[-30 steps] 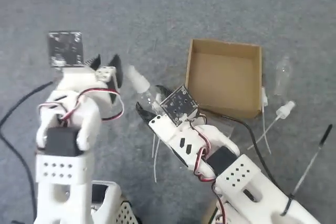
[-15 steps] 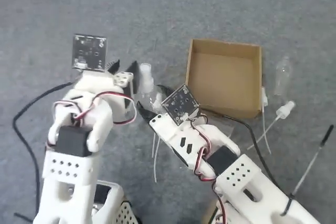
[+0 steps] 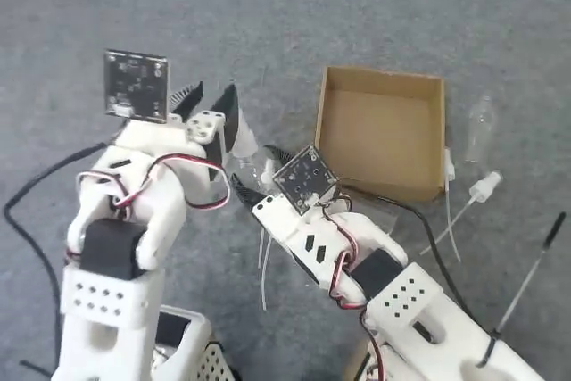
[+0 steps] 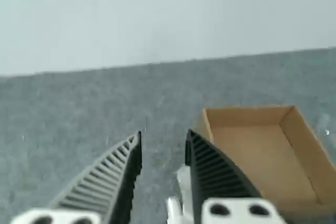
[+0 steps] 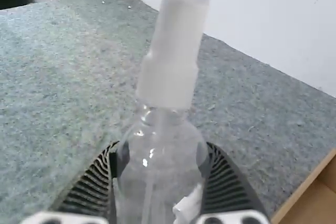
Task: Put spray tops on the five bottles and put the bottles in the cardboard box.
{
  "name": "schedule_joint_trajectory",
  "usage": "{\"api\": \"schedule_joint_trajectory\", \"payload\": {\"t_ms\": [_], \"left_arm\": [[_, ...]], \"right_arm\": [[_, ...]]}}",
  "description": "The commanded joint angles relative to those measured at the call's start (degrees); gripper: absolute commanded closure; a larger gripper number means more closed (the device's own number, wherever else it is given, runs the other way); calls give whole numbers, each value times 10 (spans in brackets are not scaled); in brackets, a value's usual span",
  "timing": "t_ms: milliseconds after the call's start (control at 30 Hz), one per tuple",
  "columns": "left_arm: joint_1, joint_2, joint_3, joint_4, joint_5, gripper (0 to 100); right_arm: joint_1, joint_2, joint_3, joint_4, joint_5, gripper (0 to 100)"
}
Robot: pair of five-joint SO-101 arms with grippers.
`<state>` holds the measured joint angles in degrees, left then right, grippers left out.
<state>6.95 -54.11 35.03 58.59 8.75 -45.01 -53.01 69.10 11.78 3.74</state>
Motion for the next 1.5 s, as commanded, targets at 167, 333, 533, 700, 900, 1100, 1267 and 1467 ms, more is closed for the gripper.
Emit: {"api": "schedule_joint_trajectory", "payload": {"t_ms": [167,333,533,700,900,1100,1267,1467], "left_arm": [[8,-7,30,4,0,877],[3,-8,15,4,-2,874],[-5,-62,-52,70,-4,872],[-33,-167,-7,71,-4,826],[-45,-248,116,65,-5,781],[-23,-293,262,-1,-25,780],[60,-320,327,-33,-31,779],[84,-329,367,-73,-40,781]], "right_arm": [[4,-26,-4,-10,-4,992],[6,-26,-4,-10,-4,992],[7,-25,-22,-10,-2,992],[31,-24,-50,-10,-3,992],[85,43,-142,-10,-3,992],[97,176,-297,26,-4,992],[95,265,-416,76,-19,992],[94,256,-433,162,-67,992]]}}
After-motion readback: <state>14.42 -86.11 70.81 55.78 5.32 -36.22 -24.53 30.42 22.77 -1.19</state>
